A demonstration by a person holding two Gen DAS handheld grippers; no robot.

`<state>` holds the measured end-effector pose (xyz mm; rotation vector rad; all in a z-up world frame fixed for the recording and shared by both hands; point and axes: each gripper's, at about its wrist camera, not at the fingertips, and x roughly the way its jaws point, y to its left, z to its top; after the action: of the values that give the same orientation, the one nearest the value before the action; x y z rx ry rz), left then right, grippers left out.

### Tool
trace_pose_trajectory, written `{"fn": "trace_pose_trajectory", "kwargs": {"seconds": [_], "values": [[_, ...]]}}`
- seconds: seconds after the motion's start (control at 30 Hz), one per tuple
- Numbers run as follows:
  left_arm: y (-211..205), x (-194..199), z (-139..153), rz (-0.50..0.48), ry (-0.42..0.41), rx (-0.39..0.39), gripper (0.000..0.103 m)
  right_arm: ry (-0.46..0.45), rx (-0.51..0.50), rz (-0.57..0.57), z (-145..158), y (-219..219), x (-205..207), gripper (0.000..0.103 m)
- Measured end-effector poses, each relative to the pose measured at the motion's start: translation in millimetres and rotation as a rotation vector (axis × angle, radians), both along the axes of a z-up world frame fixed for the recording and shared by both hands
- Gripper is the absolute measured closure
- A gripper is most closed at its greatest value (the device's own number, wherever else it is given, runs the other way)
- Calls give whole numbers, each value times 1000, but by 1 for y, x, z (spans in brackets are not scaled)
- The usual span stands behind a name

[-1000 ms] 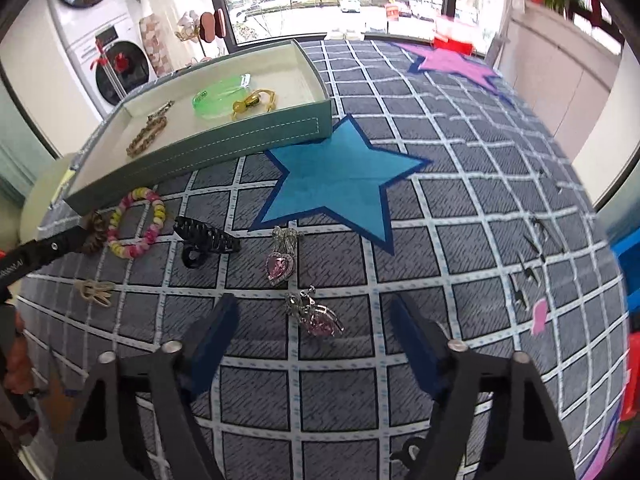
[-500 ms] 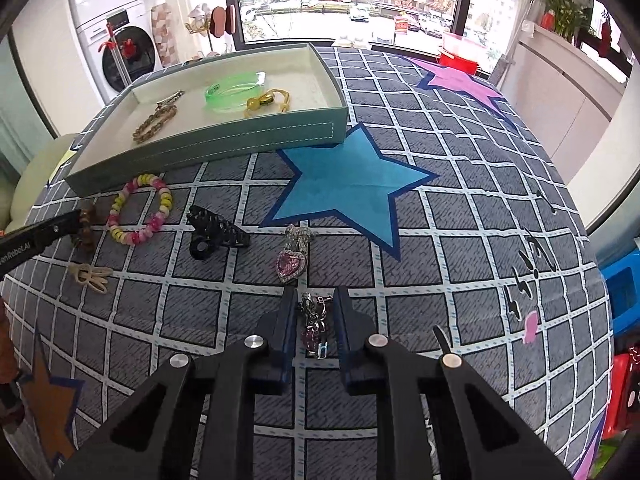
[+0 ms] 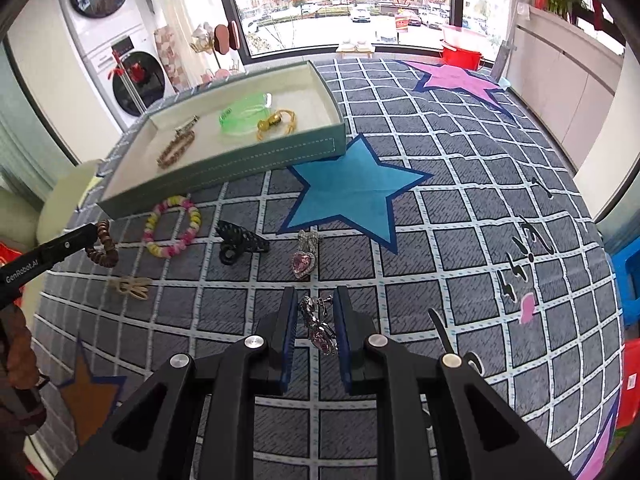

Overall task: Organize jewelry
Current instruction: 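Carry the silver keychain in the right tool while the left tool carries the wooden bead bracelet over the tray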

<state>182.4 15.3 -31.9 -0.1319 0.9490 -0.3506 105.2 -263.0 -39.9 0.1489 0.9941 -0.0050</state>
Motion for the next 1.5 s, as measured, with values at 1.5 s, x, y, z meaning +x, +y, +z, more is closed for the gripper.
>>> {"fn": "trace_pose_trajectory", "kwargs": {"seconds": [1.5], "values": [[-31,148,0,31,-80,138,79,2,199,13,19,0,220,83]]}}
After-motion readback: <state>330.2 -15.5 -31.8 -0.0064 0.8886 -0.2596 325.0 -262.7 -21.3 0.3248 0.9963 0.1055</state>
